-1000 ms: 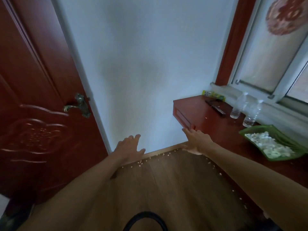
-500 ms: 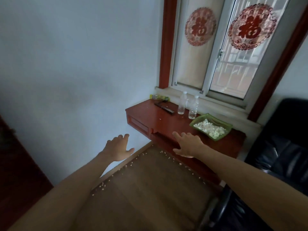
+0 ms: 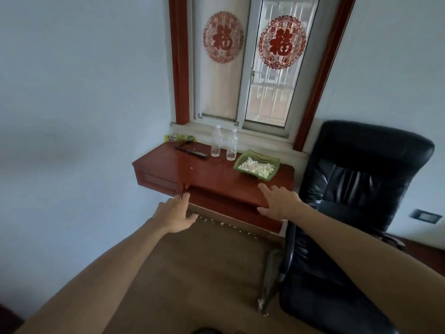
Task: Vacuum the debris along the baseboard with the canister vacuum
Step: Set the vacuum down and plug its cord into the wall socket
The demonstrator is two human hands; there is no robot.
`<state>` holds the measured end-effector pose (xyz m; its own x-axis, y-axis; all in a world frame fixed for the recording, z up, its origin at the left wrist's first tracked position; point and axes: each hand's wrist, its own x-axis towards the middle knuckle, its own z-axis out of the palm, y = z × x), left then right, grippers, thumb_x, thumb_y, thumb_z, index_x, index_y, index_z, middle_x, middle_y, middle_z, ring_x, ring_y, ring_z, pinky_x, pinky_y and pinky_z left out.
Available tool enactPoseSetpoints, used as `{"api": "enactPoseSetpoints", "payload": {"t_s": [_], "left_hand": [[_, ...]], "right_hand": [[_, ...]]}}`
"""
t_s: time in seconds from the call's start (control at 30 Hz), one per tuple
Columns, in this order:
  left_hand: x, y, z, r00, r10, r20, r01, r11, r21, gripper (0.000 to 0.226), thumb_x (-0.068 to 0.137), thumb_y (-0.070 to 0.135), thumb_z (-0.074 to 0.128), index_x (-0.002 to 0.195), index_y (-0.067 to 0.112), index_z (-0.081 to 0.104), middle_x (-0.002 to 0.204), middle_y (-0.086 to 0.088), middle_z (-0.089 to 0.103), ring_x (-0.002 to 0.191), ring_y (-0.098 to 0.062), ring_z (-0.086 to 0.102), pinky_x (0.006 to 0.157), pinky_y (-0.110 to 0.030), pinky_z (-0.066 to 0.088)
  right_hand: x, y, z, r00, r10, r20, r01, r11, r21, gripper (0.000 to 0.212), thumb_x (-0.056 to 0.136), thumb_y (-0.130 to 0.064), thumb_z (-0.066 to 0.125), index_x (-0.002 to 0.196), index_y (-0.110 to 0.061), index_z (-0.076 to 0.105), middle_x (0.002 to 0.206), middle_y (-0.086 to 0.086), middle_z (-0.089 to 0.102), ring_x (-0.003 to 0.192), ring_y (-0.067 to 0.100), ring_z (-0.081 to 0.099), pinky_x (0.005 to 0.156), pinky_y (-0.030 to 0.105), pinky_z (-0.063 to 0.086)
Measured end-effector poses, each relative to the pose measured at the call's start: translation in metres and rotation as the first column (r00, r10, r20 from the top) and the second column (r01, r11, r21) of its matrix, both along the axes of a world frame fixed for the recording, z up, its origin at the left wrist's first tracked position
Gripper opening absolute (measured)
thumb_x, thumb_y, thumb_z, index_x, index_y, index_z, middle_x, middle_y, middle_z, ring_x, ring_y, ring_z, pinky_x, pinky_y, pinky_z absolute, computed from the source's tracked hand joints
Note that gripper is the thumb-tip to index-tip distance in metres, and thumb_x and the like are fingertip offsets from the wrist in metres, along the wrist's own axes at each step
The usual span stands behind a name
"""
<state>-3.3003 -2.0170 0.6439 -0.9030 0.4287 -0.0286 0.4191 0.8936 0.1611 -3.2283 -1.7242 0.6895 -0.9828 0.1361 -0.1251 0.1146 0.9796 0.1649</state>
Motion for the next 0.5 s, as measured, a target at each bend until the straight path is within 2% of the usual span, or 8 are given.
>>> {"api": "enactPoseSetpoints", "payload": {"t_s": [0.1,0.23,0.5], "left_hand": [[0.004,0.002,0.009,0.999,-0.05,-0.001,0.05,0.999,0.008,0.07,0.091,0.054,0.054,0.144,0.014,0.031,0.136,-0.011,0.052,0.122,-0.029,0.055,0.101,-0.047,0.047],[0.005,0.017,0.022,0.992,-0.119,-0.053,0.118,0.993,-0.014,0.073,0.091,0.054,0.054,0.145,0.012,0.03,0.13,-0.011,0.055,0.116,-0.028,0.058,0.096,-0.045,0.05],[0.011,0.077,0.022,0.968,-0.247,-0.052,0.242,0.966,-0.085,0.08,0.093,0.057,0.049,0.152,0.011,0.02,0.134,-0.012,0.052,0.12,-0.029,0.055,0.1,-0.048,0.046]], "right_hand": [[0.012,-0.002,0.01,0.999,-0.025,-0.028,0.025,1.0,-0.015,0.082,0.092,-0.06,0.049,0.155,-0.026,0.009,0.142,0.012,0.046,0.126,0.033,0.049,0.096,0.048,0.048],[0.027,0.004,0.018,0.995,-0.078,-0.057,0.076,0.997,-0.027,0.081,0.093,-0.06,0.048,0.155,-0.026,0.008,0.142,0.012,0.046,0.126,0.033,0.049,0.095,0.047,0.048],[0.067,0.041,0.017,0.981,-0.19,-0.028,0.187,0.98,-0.07,0.08,0.094,-0.057,0.048,0.155,-0.023,0.008,0.141,0.013,0.047,0.126,0.035,0.049,0.094,0.048,0.047]]}}
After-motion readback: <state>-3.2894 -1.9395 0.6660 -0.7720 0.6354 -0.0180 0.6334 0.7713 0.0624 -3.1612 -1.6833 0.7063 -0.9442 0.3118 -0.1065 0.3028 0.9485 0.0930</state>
